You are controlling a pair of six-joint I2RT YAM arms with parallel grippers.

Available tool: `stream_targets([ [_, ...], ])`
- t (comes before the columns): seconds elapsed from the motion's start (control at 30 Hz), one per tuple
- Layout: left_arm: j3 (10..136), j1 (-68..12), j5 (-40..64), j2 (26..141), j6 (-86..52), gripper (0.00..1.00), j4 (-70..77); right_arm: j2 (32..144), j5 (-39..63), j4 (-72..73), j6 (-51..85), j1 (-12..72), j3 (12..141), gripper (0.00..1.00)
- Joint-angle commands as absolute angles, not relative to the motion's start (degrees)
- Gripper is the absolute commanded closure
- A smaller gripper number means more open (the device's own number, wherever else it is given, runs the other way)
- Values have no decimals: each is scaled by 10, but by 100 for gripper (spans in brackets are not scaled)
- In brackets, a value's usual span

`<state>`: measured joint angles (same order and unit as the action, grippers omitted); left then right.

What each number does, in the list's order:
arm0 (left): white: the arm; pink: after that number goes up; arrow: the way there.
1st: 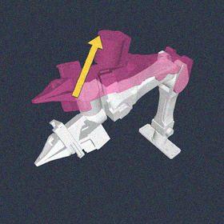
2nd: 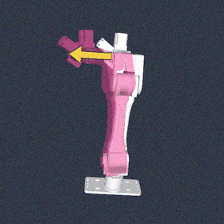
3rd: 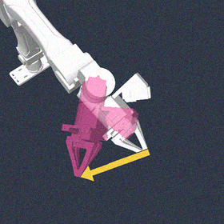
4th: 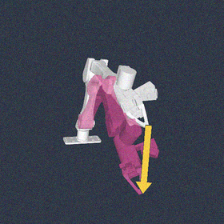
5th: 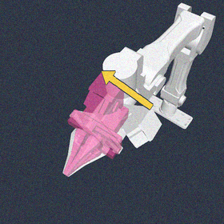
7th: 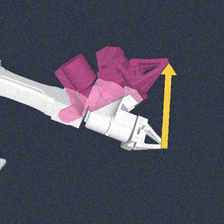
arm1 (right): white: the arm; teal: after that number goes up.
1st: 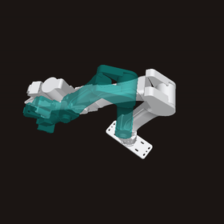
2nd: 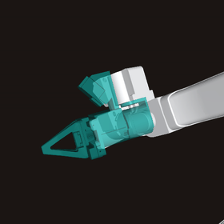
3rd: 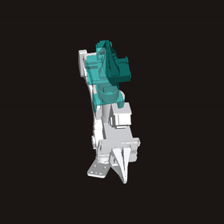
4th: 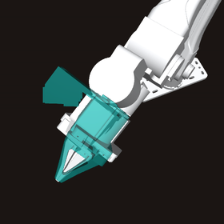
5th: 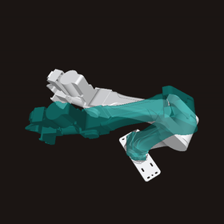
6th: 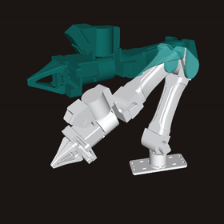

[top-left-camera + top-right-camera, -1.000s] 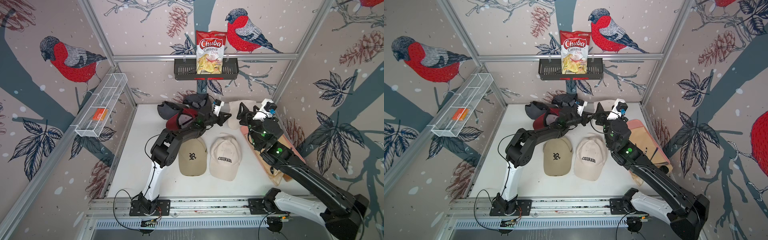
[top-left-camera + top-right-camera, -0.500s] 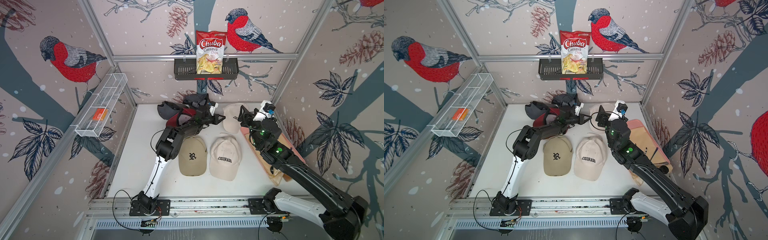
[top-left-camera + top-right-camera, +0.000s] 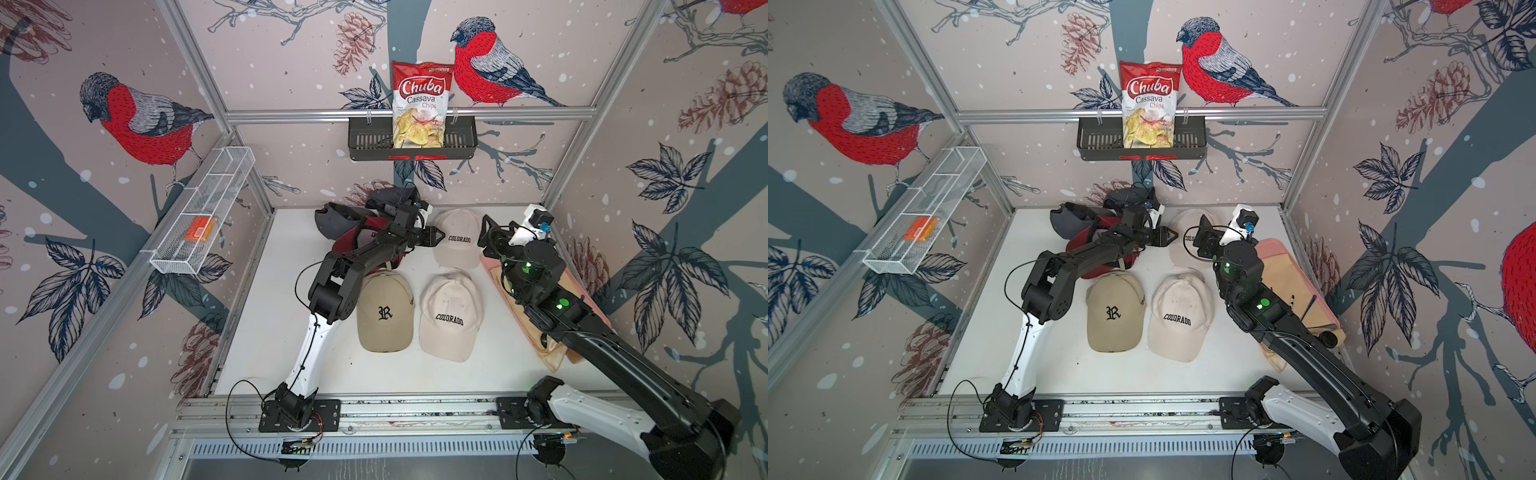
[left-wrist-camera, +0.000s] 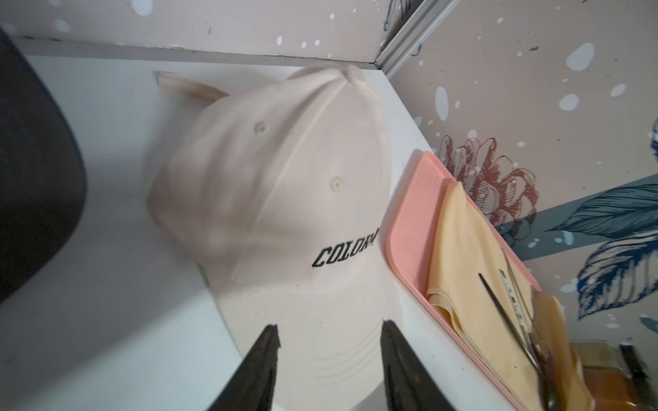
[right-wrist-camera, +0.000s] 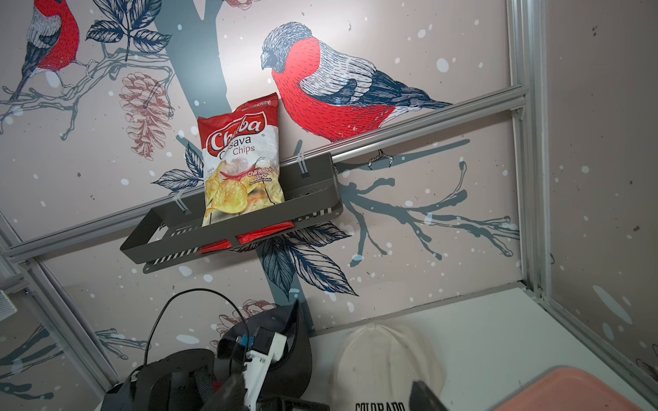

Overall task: Open the adjustable buckle of the baseball cap
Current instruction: Place the baseball cap at the center of the board, then pick up the baseball cap from the center of the board.

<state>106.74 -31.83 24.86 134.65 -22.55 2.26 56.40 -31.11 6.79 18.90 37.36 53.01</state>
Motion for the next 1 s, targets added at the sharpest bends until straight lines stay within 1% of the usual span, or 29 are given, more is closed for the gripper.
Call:
stream_targets([
  [0.0, 1079, -325, 187, 1327, -174, 48, -43, 560, -307, 65, 192, 374, 535, 24],
  [0.17, 1073, -334, 128, 1260, -110, 44, -79, 560, -292, 57, 183, 374, 541, 23],
  [0.27, 1070, -330, 89, 1208, -53, 44, -116, 562, -279, 54, 179, 374, 541, 23],
  [0.5, 1009, -279, 27, 1113, 34, 46, -157, 583, -239, 53, 171, 374, 548, 22],
  [0.63, 947, -239, 17, 1080, 69, 51, -139, 593, -227, 48, 164, 374, 555, 22],
  [0.7, 910, -226, -7, 1066, 98, 53, -119, 597, -229, 48, 163, 374, 556, 21],
  [0.8, 879, -216, -33, 1057, 132, 54, -103, 602, -227, 48, 159, 374, 559, 21],
  [0.97, 870, -208, -65, 1070, 176, 53, -103, 619, -223, 41, 153, 374, 571, 19],
])
